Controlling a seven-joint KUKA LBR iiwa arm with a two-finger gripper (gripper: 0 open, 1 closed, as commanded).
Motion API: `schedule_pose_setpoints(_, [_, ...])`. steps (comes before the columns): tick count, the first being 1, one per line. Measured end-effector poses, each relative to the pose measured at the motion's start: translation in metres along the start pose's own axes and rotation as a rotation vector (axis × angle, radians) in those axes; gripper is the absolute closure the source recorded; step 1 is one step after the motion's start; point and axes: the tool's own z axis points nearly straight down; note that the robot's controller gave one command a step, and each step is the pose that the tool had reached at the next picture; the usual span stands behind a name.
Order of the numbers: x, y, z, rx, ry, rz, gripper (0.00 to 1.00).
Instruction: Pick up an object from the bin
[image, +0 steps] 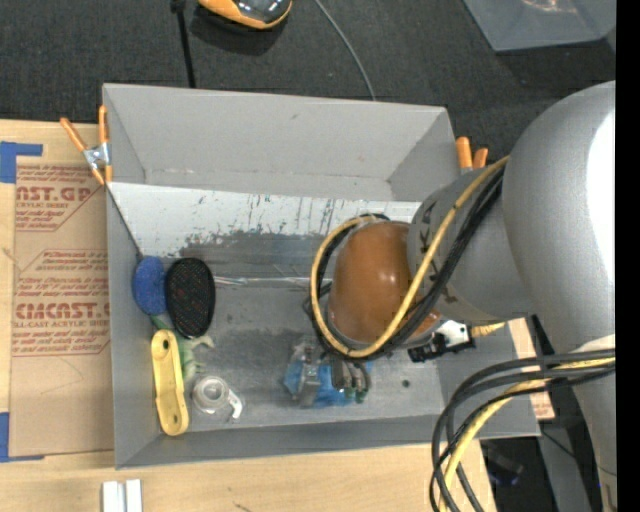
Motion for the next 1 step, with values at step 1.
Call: schedule_pose_setpoints(1, [0.0000, -0.0001, 0.0000, 0.000, 0.000, 0.000, 1.00])
